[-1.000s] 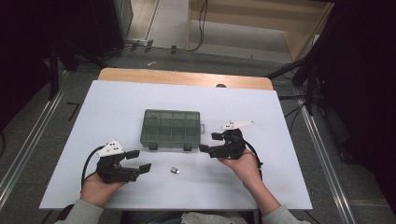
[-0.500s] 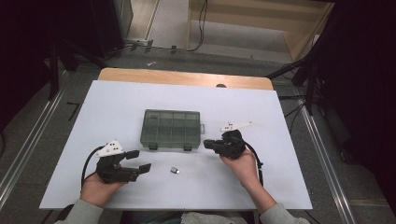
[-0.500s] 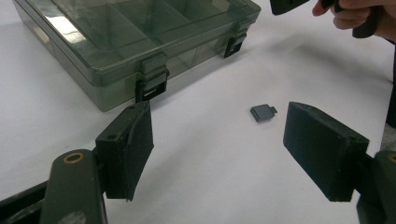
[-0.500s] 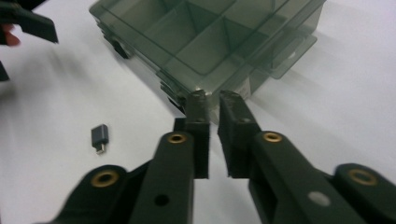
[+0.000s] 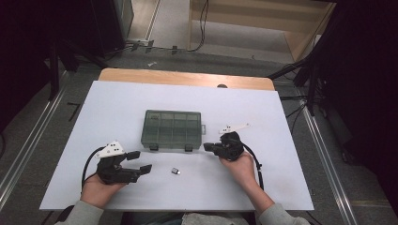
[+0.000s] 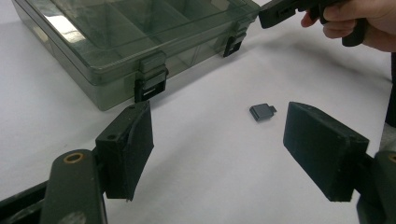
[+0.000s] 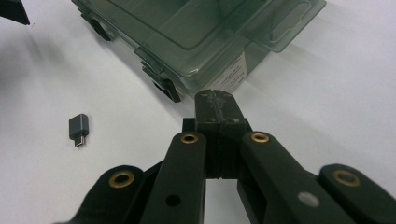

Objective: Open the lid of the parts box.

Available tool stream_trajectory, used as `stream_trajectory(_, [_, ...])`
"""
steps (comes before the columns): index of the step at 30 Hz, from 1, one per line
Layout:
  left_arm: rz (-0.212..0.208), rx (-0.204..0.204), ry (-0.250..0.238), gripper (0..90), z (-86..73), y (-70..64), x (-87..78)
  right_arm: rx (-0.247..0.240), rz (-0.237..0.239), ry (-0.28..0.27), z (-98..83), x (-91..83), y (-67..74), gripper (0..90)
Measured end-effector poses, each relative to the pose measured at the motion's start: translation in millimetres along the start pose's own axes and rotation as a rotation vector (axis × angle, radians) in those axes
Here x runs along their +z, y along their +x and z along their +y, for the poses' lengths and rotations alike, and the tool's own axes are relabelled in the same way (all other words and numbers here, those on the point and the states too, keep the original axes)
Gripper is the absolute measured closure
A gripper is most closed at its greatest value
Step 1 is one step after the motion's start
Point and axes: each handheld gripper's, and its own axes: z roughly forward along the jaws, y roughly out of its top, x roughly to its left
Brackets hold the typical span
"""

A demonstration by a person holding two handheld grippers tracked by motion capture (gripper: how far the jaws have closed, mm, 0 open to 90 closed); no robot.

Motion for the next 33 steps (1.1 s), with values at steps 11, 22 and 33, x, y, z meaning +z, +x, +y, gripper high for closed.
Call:
stream_trajectory(11, [0.005, -0.002, 0.002, 24.1, -0.5, 0.2, -0.5, 0.0, 0.015, 0.001, -0.3, 4.3, 1.5, 87.6])
stream_trajectory(22, [0.008, -0.004, 0.007, 24.1, -0.7, 0.2, -0.4, 0.0, 0.018, 0.007, -0.5, 6.4, 0.8, 87.6])
stream_trajectory(33, [0.013, -0.005, 0.01, 24.1, -0.9, 0.5, -0.2, -0.013, 0.028, -0.004, 0.1, 5.7, 3.3, 87.6])
